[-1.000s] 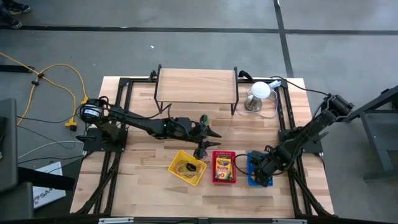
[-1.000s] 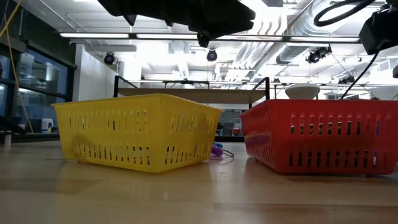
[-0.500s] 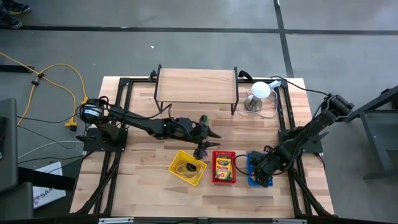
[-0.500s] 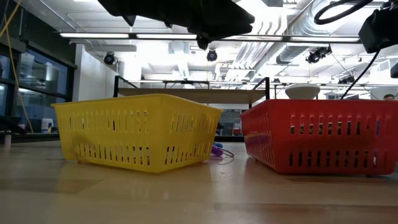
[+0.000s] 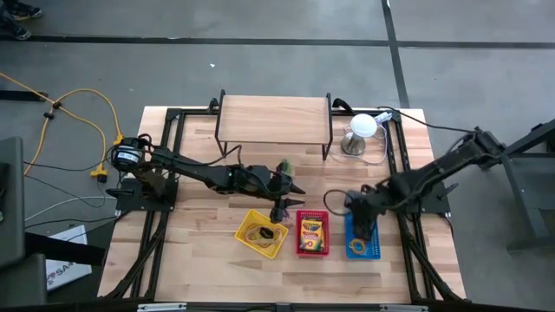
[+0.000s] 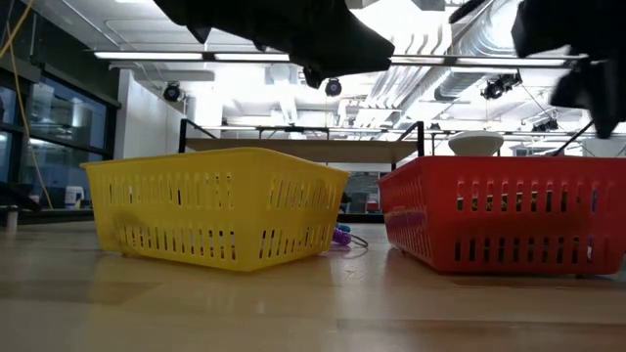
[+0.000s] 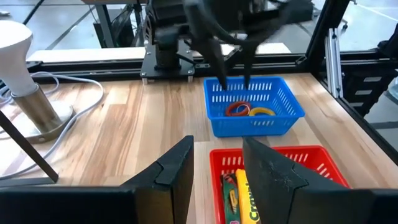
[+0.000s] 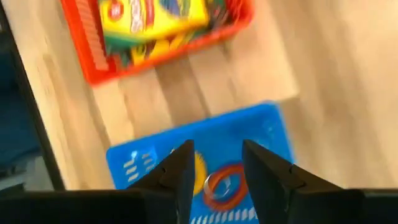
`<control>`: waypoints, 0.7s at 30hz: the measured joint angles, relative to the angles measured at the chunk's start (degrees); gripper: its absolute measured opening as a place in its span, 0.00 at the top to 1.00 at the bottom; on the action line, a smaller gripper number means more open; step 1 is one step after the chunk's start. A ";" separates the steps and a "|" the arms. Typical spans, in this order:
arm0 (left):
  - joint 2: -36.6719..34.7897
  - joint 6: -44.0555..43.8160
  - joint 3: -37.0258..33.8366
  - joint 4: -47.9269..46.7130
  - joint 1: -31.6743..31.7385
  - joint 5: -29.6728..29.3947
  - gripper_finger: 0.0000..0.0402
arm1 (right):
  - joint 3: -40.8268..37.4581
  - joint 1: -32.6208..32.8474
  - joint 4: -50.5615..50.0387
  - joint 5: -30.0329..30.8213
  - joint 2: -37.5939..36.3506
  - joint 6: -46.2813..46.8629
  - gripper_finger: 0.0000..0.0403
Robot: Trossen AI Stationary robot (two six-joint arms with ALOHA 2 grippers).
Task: Pick & Place Office Desk Supplies
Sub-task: Put the blue spring keychain into the blue bin
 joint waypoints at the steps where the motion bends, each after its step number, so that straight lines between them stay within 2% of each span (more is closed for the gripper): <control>1: 0.00 -0.10 0.00 -0.10 0.00 -0.01 0.67 | 0.00 -1.07 0.04 0.52 -0.74 -1.57 0.70; 9: 0.00 -0.38 0.00 -1.34 0.00 -0.01 0.67 | 0.02 -9.79 0.15 4.97 -4.10 -11.43 0.70; 21: 0.00 -0.95 0.00 -2.70 0.00 -0.01 0.67 | 0.02 -22.85 2.09 6.24 -4.20 -21.09 0.70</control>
